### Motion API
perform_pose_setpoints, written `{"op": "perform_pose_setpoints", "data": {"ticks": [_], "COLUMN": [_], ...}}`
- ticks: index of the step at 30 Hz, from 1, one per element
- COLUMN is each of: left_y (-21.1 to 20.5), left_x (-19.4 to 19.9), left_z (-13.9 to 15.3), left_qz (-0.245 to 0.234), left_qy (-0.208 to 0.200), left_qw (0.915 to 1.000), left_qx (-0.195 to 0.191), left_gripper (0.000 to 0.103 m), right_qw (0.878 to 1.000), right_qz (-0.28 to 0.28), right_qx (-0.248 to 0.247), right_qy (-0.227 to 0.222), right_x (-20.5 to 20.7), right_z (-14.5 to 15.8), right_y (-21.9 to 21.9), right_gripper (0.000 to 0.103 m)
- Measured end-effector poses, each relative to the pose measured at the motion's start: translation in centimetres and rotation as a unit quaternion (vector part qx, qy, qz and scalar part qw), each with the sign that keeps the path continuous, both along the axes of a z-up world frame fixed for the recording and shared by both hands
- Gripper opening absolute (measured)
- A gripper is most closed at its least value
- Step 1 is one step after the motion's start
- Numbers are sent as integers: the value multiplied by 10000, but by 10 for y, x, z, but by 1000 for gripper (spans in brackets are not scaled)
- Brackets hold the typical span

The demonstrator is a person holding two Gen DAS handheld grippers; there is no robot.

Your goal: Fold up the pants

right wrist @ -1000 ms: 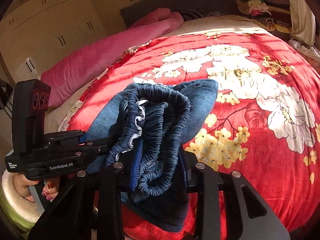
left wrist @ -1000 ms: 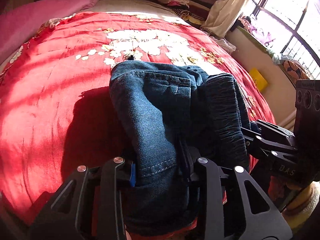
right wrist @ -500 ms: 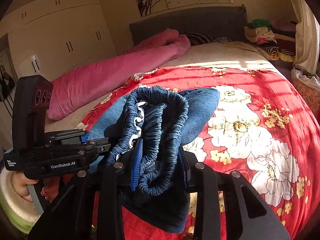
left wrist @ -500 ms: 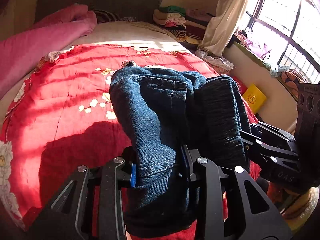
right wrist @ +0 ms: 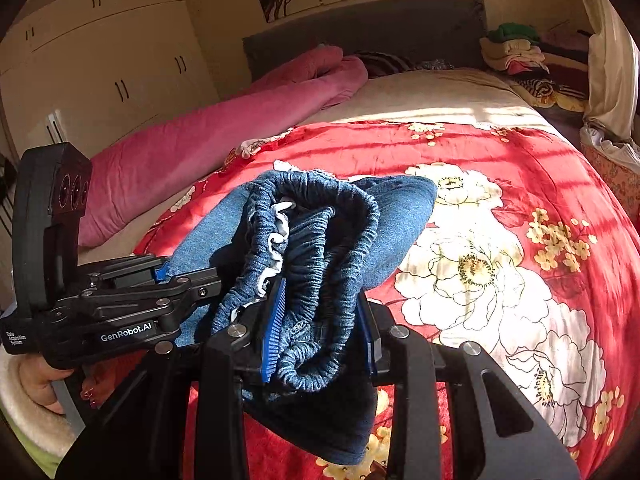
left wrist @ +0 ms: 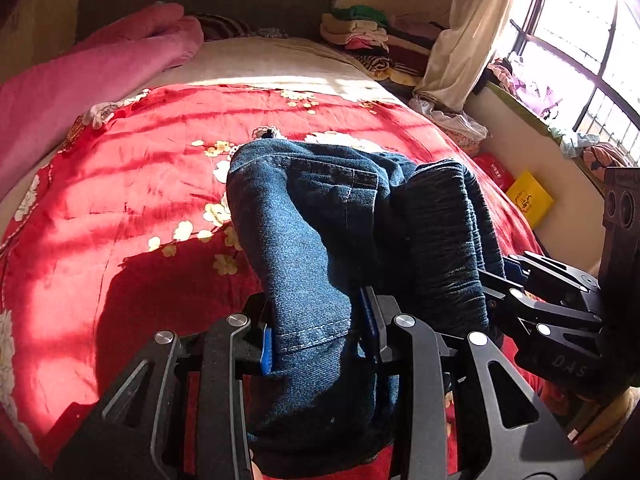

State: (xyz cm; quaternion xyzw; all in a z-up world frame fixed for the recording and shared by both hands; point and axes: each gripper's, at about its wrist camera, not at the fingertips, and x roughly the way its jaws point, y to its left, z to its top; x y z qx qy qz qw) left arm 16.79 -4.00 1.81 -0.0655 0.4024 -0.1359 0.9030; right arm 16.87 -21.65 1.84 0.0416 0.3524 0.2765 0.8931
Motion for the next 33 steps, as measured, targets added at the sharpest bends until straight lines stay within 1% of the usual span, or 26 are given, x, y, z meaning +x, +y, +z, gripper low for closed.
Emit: {"op": "perform_pose_setpoints", "data": {"ticks": [9, 11, 14, 15, 21, 25, 26, 28, 29, 30, 33], "left_y": [-1, -1, 1, 2, 6, 8, 9, 9, 10, 10, 11], "left_x": [10, 8, 9, 10, 9, 8, 9, 8, 8, 7, 7], "left_z": [-37, -42, -46, -48, -59, -62, -61, -60, -60, -59, -59], "left_qz": [-15, -15, 8, 21, 118, 136, 134, 137, 139, 146, 163], "left_qy": [421, 448, 505, 543, 639, 655, 659, 655, 651, 643, 648], "left_qw": [9991, 9990, 9987, 9985, 9978, 9977, 9976, 9976, 9977, 9977, 9976], "left_qx": [19, 27, -14, -21, -109, -132, -139, -148, -146, -147, -187], "left_gripper": [25, 25, 25, 26, 31, 34, 34, 35, 35, 35, 35], "right_qw": [9979, 9967, 9926, 9914, 9884, 9884, 9890, 9897, 9898, 9899, 9917], "right_qz": [-52, -89, -234, -267, -417, -493, -520, -601, -592, -588, -604], "right_qx": [112, 221, 442, 468, 498, 466, 417, 342, 350, 350, 236], "right_qy": [643, 782, 1107, 1190, 1370, 1358, 1323, 1253, 1251, 1238, 1111], "right_x": [15, 17, 23, 24, 24, 21, 19, 16, 14, 12, 4], "right_z": [-41, -49, -61, -65, -80, -79, -76, -72, -70, -68, -63], "right_y": [-8, -12, -20, -21, -24, -24, -24, -24, -25, -25, -25], "right_gripper": [30, 30, 30, 33, 38, 41, 45, 55, 65, 69, 70]}}
